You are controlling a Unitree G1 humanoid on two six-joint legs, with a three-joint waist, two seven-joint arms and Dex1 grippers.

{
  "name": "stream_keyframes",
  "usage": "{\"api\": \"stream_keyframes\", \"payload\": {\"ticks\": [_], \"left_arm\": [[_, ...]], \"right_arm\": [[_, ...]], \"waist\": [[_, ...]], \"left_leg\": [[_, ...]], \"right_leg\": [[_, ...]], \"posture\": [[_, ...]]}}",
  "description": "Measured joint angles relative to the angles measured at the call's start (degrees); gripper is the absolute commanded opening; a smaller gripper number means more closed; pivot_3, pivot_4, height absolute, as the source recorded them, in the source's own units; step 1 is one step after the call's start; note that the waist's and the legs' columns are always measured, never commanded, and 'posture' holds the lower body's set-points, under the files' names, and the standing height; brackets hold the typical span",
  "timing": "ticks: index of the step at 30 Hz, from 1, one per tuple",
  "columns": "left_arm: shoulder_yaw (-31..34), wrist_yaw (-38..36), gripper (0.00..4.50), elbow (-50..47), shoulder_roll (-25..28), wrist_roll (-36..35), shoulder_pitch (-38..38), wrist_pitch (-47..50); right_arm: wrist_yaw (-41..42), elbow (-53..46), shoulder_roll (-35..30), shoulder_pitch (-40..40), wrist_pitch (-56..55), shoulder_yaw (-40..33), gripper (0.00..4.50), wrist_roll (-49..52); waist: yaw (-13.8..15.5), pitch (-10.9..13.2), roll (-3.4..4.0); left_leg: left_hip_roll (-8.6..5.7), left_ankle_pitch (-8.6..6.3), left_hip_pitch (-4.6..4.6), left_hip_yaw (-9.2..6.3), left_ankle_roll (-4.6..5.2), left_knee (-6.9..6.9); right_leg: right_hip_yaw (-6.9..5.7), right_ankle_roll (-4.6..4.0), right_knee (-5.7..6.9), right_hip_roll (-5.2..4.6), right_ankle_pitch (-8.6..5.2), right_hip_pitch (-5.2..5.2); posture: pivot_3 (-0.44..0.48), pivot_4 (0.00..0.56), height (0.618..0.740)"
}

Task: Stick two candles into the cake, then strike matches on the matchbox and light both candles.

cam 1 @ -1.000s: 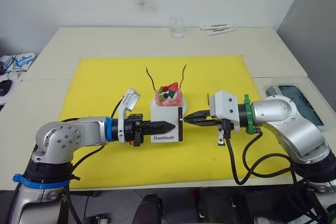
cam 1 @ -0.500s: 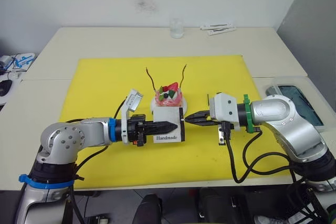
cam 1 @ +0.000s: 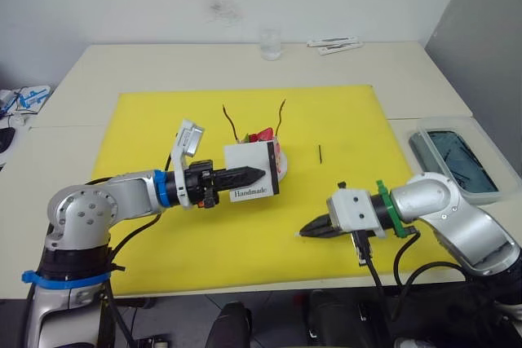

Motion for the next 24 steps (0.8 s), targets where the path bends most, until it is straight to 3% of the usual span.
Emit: {"api": "stream_keyframes", "payload": {"ticks": [18, 24], "left_arm": [[0.2, -0.1, 0.00, -3.7, 1.6, 2.5, 4.0, -1.2], [1.9, -1.3, 0.00, -4.6, 4.9, 4.9, 12.1, -2.6]], "right_arm": [[-3.5, 1.0, 3.4, -6.1, 6.6, -5.1, 0.01, 4.8], [-9.0, 1.6, 8.4, -10.2, 12.9, -6.8, 0.01, 7.4]], "waist": [[0.5, 0.0, -0.02], [0.4, 0.0, -0.02]], "left_leg": [[-0.01, 0.00, -0.05, 0.04, 0.00, 0.00], [0.03, 0.00, -0.06, 0.03, 0.00, -0.09]], "right_leg": [[0.02, -0.01, -0.05, -0.02, 0.00, -0.01], [0.01, -0.13, -0.04, -0.02, -0.07, -0.07]], "posture": [[0.000, 0.150, 0.740], [0.000, 0.150, 0.740]]}}
